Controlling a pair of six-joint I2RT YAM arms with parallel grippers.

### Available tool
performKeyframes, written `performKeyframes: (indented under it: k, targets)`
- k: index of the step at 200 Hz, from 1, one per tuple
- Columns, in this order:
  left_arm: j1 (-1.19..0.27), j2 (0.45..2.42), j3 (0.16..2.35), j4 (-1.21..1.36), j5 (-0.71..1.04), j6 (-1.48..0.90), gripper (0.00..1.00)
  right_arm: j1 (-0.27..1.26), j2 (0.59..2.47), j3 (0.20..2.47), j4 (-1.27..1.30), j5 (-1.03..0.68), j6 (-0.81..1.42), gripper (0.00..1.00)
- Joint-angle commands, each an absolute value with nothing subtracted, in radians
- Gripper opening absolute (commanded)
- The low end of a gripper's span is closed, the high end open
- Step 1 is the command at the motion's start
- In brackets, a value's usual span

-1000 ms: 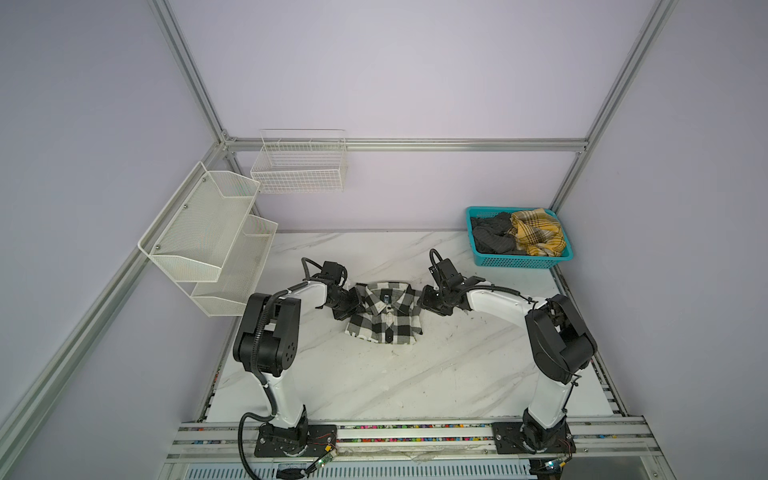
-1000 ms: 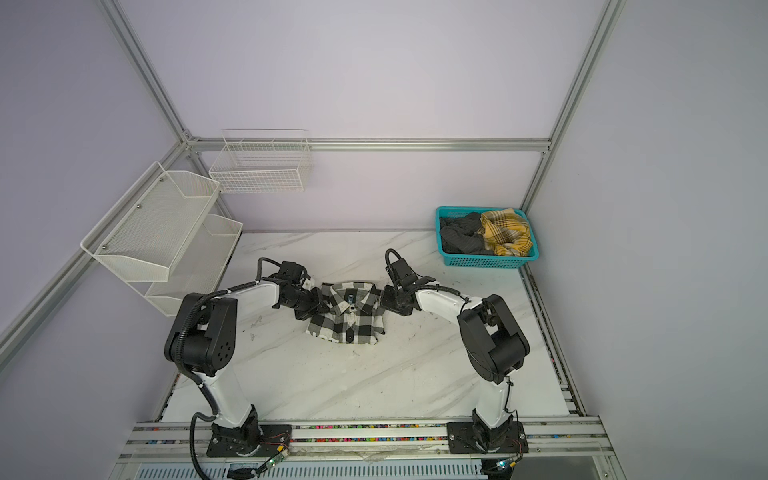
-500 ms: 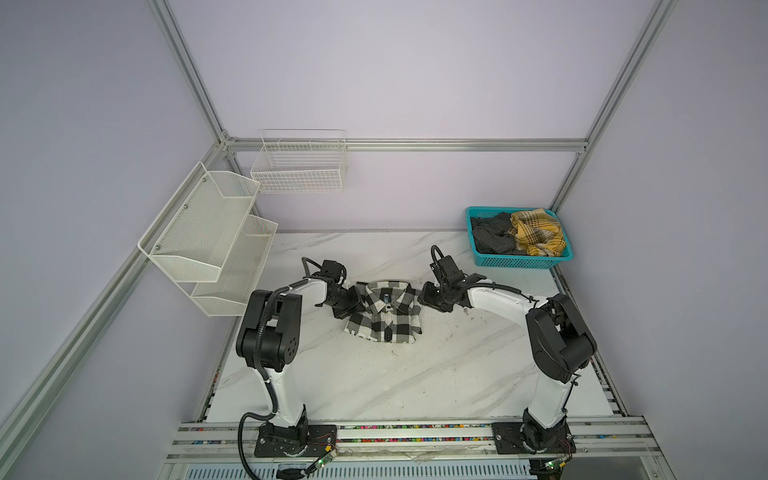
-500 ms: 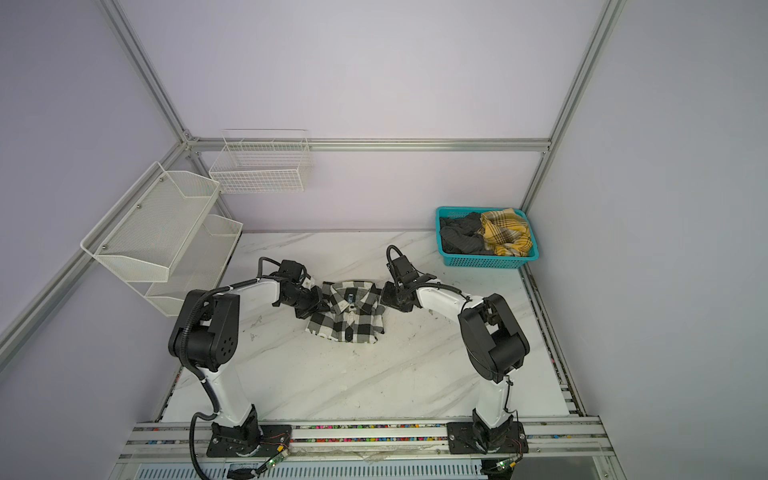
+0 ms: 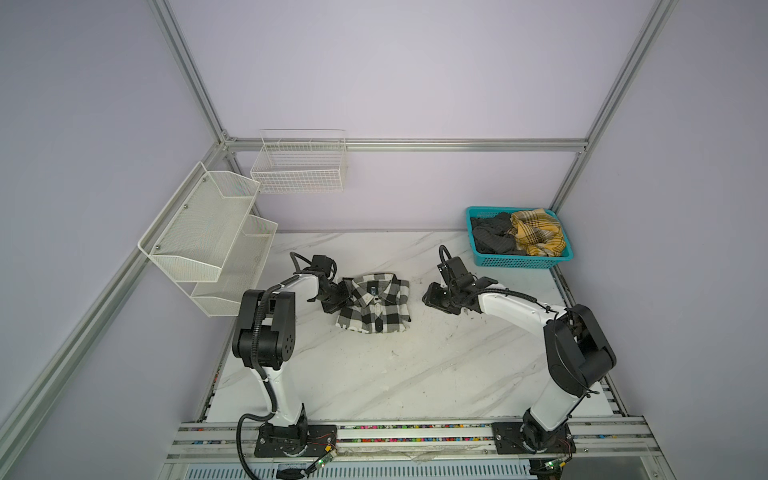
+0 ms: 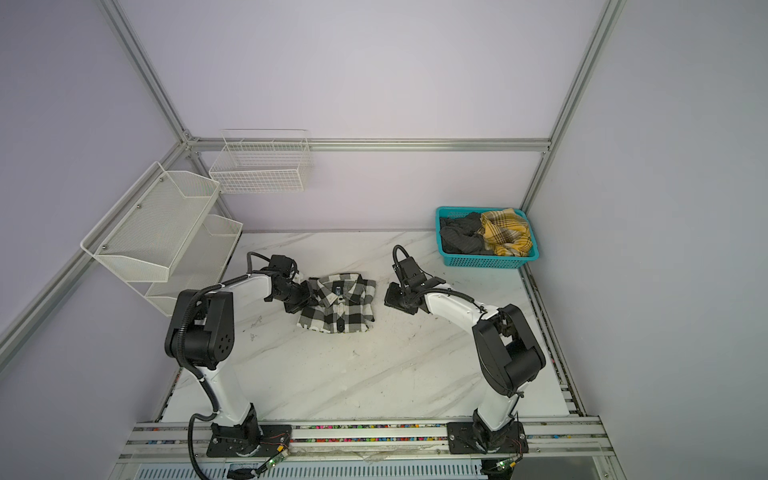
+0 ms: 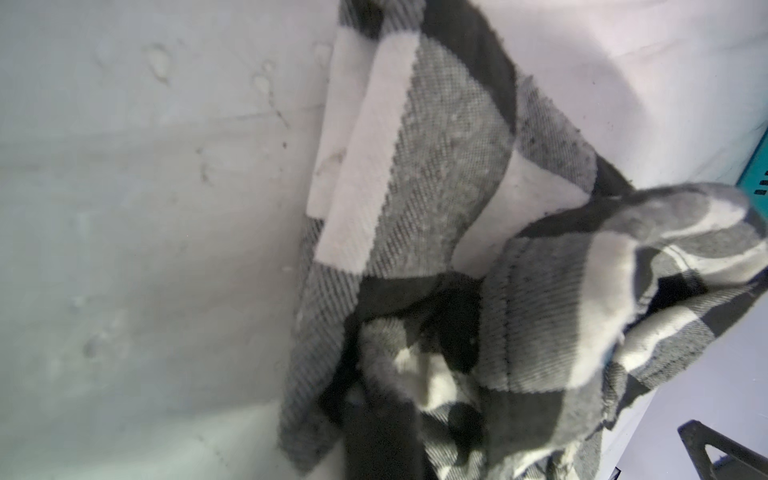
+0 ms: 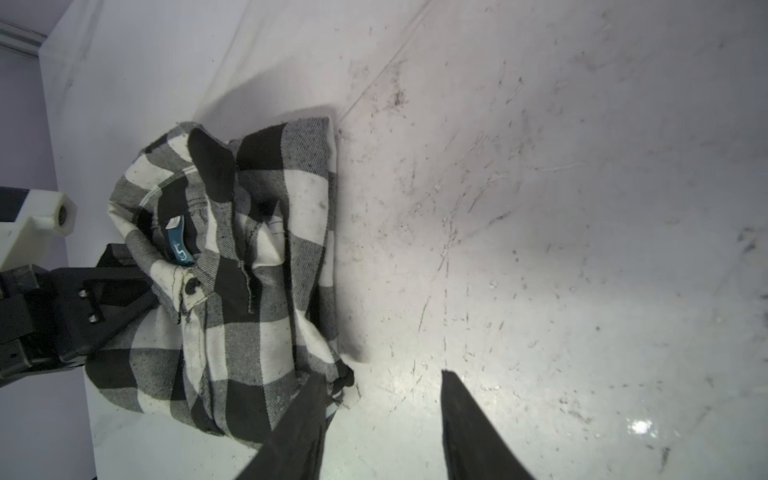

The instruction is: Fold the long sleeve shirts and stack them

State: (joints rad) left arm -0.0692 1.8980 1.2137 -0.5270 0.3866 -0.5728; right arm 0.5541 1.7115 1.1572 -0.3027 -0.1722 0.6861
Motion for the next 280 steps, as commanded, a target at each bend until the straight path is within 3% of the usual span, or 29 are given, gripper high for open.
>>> performKeyframes:
  k: [1, 74, 113, 194, 200, 216, 226, 245, 262, 280]
  targets:
    - [-0.021, 1.909, 1.326, -0.557, 0.345, -0.521, 0.0, 0.546, 1.666, 1.126, -0.308, -0.157, 0.687, 0.47]
    - [0.108, 2.001, 1.653, -0.688, 0.176, -0.433, 0.0, 0.546, 1.607, 1.102, -0.319, -0.182, 0.691, 0.47]
    - [0.114, 2.131, 1.937, -0.807, 0.003, -0.329, 0.0, 0.547, 1.6, 1.105, -0.341, -0.191, 0.678, 0.47]
    - [0.141, 2.329, 2.219, -0.814, -0.106, -0.171, 0.0, 0.546, 1.601, 1.139, -0.381, -0.168, 0.72, 0.46]
    - [0.153, 2.338, 2.234, -0.814, -0.096, -0.18, 0.09, 0.546, 1.6, 1.141, -0.382, -0.167, 0.724, 0.46]
    - [0.166, 2.362, 2.268, -0.809, -0.107, -0.189, 0.49, 0.547, 1.6, 1.145, -0.389, -0.166, 0.73, 0.46]
    - [0.166, 2.373, 2.299, -0.81, -0.131, -0.181, 0.61, 0.546, 1.598, 1.147, -0.396, -0.163, 0.732, 0.46]
    - [0.166, 2.368, 2.336, -0.806, -0.133, -0.19, 0.7, 0.546, 1.595, 1.143, -0.399, -0.16, 0.732, 0.46]
    - [0.159, 2.323, 2.327, -0.808, -0.103, -0.256, 0.71, 0.547, 1.597, 1.14, -0.392, -0.161, 0.738, 0.46]
    - [0.125, 2.175, 2.125, -0.698, -0.061, -0.301, 0.69, 0.546, 1.607, 1.14, -0.377, -0.168, 0.739, 0.46]
